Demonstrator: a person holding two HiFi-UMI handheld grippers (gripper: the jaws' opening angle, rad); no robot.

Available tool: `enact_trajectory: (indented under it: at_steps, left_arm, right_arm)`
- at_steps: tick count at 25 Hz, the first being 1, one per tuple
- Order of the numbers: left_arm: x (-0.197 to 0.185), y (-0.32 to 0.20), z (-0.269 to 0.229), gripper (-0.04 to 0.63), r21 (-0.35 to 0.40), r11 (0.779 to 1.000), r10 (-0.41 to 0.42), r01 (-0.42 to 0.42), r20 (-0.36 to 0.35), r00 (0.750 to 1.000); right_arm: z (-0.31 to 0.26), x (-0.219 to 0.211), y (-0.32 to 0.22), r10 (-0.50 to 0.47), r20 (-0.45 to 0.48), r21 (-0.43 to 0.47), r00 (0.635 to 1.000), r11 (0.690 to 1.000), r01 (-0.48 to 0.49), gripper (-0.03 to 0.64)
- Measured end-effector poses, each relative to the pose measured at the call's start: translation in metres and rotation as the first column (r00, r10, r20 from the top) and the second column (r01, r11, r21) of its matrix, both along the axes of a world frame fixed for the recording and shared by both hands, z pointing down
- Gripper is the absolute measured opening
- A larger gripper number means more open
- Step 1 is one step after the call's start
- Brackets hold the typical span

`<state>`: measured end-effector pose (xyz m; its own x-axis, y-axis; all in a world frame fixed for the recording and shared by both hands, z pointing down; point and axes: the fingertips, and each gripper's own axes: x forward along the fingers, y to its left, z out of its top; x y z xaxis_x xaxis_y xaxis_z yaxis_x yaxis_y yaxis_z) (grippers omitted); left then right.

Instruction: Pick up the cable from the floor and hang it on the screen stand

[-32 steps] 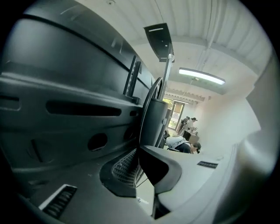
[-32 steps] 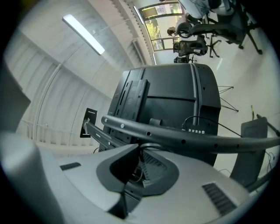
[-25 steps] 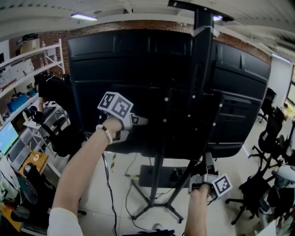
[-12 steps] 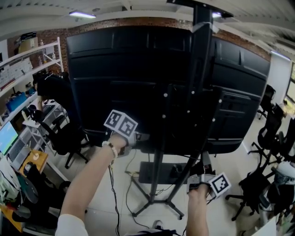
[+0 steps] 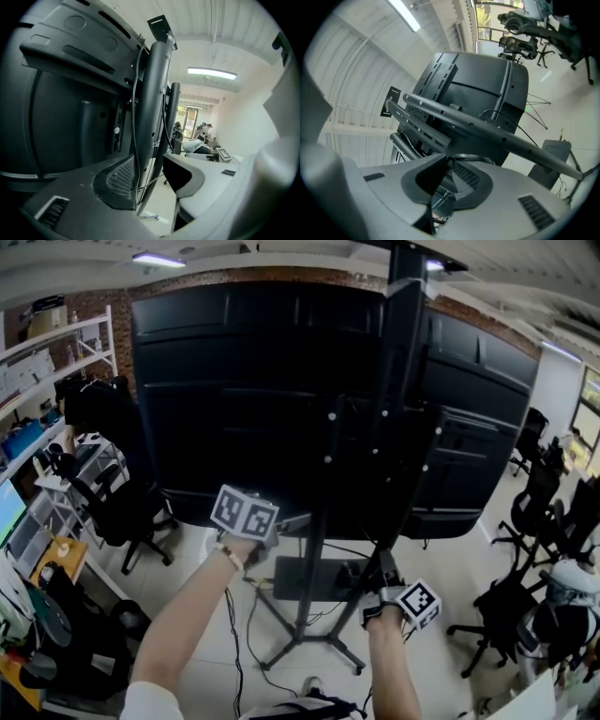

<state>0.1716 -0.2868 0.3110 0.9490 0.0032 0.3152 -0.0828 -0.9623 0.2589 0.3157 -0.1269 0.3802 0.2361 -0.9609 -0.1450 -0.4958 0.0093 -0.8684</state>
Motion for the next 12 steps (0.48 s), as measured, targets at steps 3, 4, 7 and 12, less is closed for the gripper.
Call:
enact_trajectory:
  at_steps: [3,4,7,12]
  left_arm:
    - [-0.012,0.009,0.011,0.193,0.018,1.0,-0.025,0.026,-0.037,0.999]
    - [-0.017,0.014,0.017,0.193,0.022,0.999,-0.031,0.032,-0.041,0.999]
    - [-0.034,0.034,0.038,0.193,0.025,0.999,-0.04,0.042,-0.057,0.998]
    - [-0.069,0.083,0.077,0.105,-0.002,0.997,-0.071,0.071,-0.133,0.989]
  right_arm:
    - [0.014,-0.005,-0.008,-0.034,-0.009,-0.04,0.999,0.999,0.034,0.158]
    - [0.02,-0.008,-0.011,-0.053,-0.002,-0.051,0.999,0.997,0.053,0.238]
    - [0.036,-0.02,-0.009,-0.089,0.015,-0.079,0.996,0.993,0.09,0.244]
    - [0.046,-0.059,0.023,-0.166,-0.051,-0.114,0.985,0.981,0.159,0.196]
